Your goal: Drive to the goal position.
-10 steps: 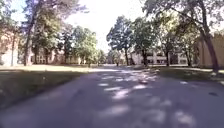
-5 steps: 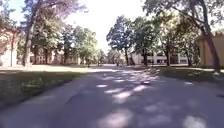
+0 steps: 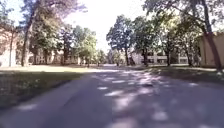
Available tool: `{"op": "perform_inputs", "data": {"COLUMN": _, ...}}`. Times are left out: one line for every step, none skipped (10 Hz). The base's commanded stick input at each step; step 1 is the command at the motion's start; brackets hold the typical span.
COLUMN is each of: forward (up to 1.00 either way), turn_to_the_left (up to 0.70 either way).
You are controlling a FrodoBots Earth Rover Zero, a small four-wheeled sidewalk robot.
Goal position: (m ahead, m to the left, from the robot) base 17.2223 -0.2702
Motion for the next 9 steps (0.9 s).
{"op": "perform_inputs", "data": {"forward": 0.45, "turn_to_the_left": 0.00}}
{"op": "perform_inputs", "data": {"forward": 0.45, "turn_to_the_left": 0.00}}
{"op": "perform_inputs", "data": {"forward": 0.45, "turn_to_the_left": 0.00}}
{"op": "perform_inputs", "data": {"forward": 0.45, "turn_to_the_left": 0.00}}
{"op": "perform_inputs", "data": {"forward": 0.45, "turn_to_the_left": 0.00}}
{"op": "perform_inputs", "data": {"forward": 0.45, "turn_to_the_left": 0.00}}
{"op": "perform_inputs", "data": {"forward": 0.45, "turn_to_the_left": 0.00}}
{"op": "perform_inputs", "data": {"forward": 0.45, "turn_to_the_left": 0.00}}
{"op": "perform_inputs", "data": {"forward": 0.45, "turn_to_the_left": 0.00}}
